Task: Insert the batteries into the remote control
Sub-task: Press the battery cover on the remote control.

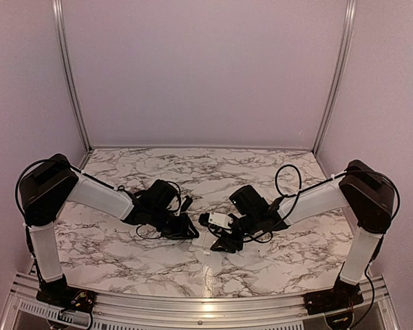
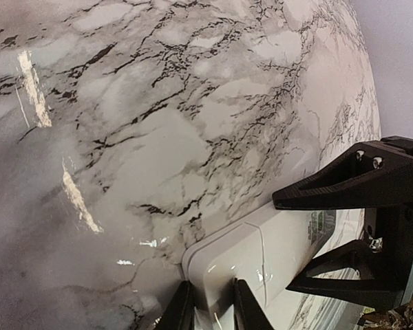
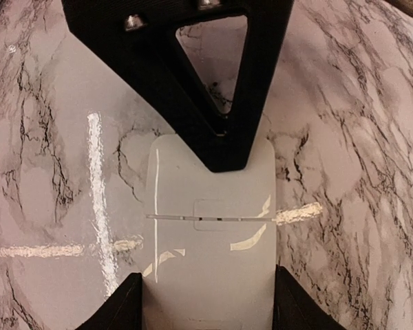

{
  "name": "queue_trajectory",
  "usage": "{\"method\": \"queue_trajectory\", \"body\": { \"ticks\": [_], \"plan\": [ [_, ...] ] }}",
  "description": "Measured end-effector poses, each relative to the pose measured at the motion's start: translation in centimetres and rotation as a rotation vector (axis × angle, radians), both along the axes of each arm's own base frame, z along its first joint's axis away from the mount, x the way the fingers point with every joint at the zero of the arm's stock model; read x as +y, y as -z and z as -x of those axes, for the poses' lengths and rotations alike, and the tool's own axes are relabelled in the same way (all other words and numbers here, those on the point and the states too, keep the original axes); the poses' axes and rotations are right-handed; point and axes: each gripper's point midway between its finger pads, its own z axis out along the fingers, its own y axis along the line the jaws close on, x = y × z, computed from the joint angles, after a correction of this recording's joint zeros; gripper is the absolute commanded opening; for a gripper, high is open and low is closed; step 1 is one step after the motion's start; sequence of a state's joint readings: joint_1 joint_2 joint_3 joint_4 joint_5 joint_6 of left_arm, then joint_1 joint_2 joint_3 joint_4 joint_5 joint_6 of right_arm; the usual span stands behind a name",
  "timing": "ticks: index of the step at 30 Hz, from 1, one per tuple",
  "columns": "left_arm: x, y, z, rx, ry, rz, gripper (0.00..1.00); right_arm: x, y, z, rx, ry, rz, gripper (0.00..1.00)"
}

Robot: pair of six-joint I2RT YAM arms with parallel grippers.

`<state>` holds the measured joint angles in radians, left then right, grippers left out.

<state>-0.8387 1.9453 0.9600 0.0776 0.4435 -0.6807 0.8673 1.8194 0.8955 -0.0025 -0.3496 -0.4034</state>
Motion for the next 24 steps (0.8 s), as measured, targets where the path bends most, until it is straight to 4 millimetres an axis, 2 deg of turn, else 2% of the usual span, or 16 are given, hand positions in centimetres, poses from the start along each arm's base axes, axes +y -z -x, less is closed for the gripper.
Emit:
{"method": "queue_trajectory", "body": {
  "ticks": [14,24],
  "plan": [
    [-0.5,-0.1,0.2,0.03,0.013,0.002,0.0,0.0,0.0,0.0,-0.001,0.023,-0.033,0.02],
    [-1.1,-0.5,0.0,0.043,0.018,0.011,0.0,0.1,0.0,0.0,-0.005,0.022,-0.04,0.01]
  ]
}}
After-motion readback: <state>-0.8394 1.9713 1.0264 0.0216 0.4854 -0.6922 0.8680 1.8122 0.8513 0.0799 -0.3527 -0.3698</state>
